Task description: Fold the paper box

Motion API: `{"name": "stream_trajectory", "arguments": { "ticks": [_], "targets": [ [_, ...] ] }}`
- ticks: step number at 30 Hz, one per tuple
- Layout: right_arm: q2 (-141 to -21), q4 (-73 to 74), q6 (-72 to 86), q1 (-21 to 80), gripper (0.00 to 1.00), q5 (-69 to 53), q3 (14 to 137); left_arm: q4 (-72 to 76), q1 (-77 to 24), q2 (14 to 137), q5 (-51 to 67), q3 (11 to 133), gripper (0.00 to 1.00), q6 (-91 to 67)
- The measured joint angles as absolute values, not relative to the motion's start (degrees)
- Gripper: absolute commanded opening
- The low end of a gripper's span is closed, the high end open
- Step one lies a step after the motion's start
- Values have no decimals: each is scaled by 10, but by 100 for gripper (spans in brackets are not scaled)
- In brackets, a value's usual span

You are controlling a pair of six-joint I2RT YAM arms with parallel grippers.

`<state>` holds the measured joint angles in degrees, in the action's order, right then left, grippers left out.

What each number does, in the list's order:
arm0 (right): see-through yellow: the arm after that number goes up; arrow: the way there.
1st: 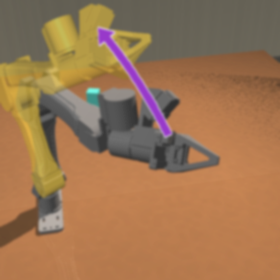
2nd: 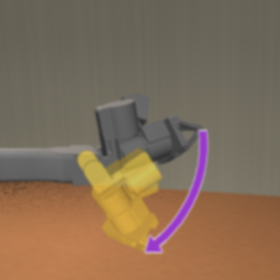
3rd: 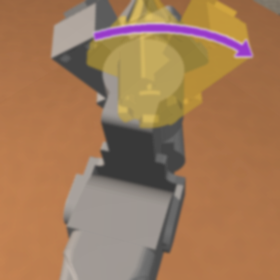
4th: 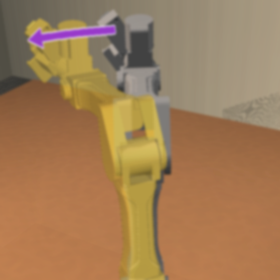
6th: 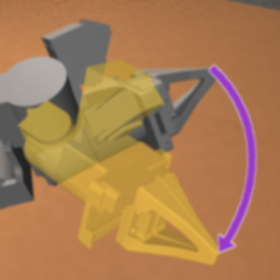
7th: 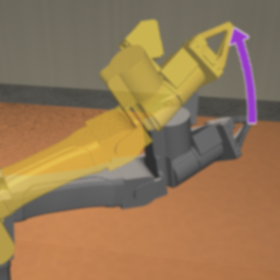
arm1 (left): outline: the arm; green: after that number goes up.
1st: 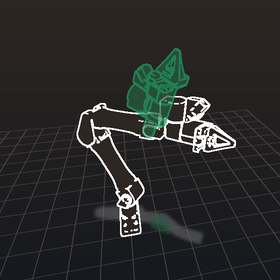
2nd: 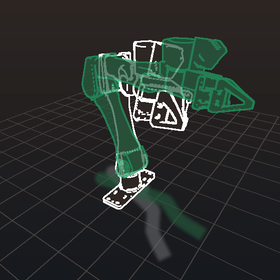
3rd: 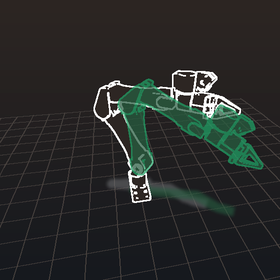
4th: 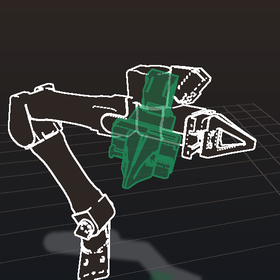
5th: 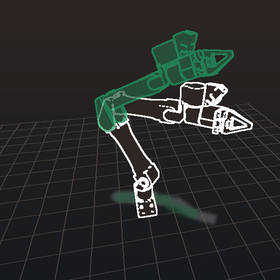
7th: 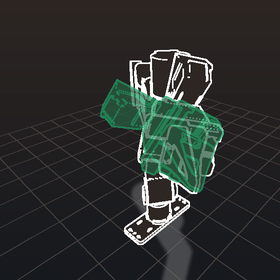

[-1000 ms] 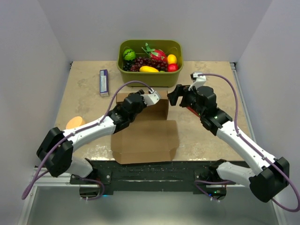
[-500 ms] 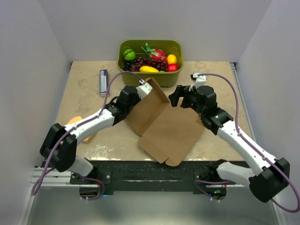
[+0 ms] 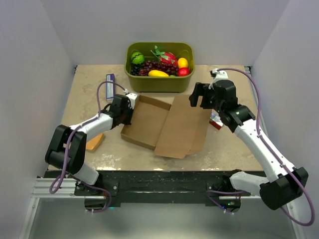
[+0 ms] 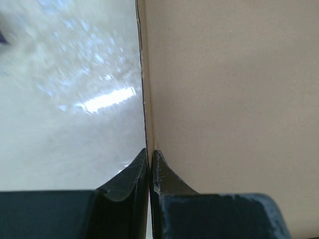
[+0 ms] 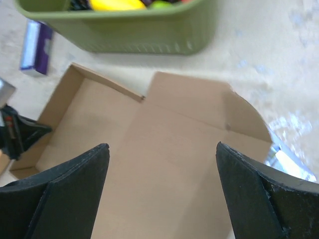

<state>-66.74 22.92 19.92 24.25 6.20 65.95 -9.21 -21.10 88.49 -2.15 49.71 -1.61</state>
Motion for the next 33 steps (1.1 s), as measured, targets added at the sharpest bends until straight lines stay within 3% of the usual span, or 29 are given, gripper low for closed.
{"name": "stream_trajectory", "arguments": {
  "ticks": [6,24,33],
  "targets": [
    [-617,281,218,180,93,36,596,-95,-200,927,47,495,9,-53],
    [-487,336,249,168,90,27,540,-96,-199,929,57,495,9,-60],
    [-484,323,257,168,70,-32,497,-99,-199,931,57,497,11,-61]
  ]
}}
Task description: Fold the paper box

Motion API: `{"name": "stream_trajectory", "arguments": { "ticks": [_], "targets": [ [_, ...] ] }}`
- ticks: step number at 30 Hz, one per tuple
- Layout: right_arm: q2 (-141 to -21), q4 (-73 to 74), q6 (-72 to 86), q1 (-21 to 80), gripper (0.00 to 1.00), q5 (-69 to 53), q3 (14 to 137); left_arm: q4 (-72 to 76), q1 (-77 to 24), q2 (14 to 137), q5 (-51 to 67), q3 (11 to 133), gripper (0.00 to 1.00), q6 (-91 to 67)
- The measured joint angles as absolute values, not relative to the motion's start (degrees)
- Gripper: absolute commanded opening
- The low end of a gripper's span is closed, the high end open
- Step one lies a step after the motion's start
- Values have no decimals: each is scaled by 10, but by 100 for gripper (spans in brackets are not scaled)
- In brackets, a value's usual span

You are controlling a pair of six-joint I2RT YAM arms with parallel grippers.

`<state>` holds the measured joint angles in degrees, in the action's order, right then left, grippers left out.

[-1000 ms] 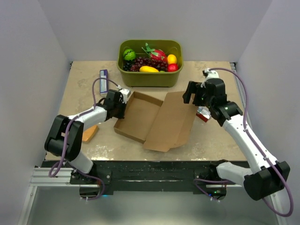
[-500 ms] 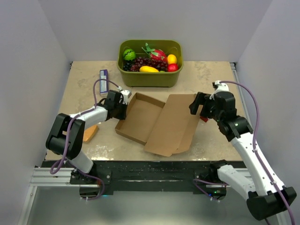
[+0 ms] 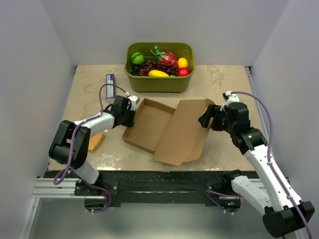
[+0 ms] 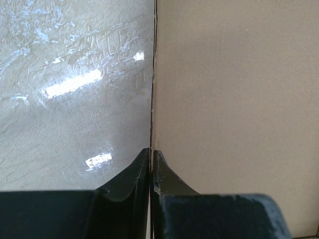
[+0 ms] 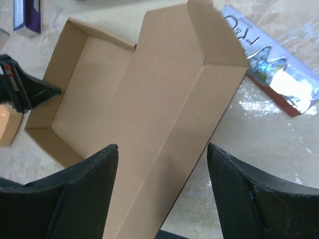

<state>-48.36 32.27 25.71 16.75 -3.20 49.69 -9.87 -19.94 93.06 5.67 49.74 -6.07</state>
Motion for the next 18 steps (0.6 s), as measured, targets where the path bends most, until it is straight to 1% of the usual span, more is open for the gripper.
{"name": "stream_trajectory", "arguments": {
  "ticks": [3,6,7,8,9,10,11,12,13,14,17,18],
  "targets": [
    [-484,315,260,168,64,-55,481,-100,-199,930,57,497,12,-65],
    [-486,304,257,168,54,-63,479,-100,-199,928,59,497,13,-69],
    [-490,299,255,168,48,-68,479,-101,-199,926,61,497,15,-69],
    [-495,295,254,168,44,-71,479,-102,-199,923,63,497,26,-70],
    [-503,291,250,168,39,-74,479,-103,-199,921,66,497,34,-70],
    [-509,288,248,168,31,-76,479,-104,-199,917,70,497,43,-72],
    [-517,285,245,168,26,-79,479,-104,-199,914,74,497,64,-72],
    [-524,282,241,168,23,-82,479,-104,-199,910,77,497,72,-76],
    [-530,278,238,168,18,-83,479,-104,-199,904,78,497,77,-77],
    [-540,276,236,168,15,-84,482,-105,-199,895,79,497,84,-82],
    [-571,270,224,167,7,-88,502,-106,-199,860,72,497,92,-81],
    [-586,266,220,167,6,-91,514,-107,-199,844,67,497,92,-81]
  ]
}}
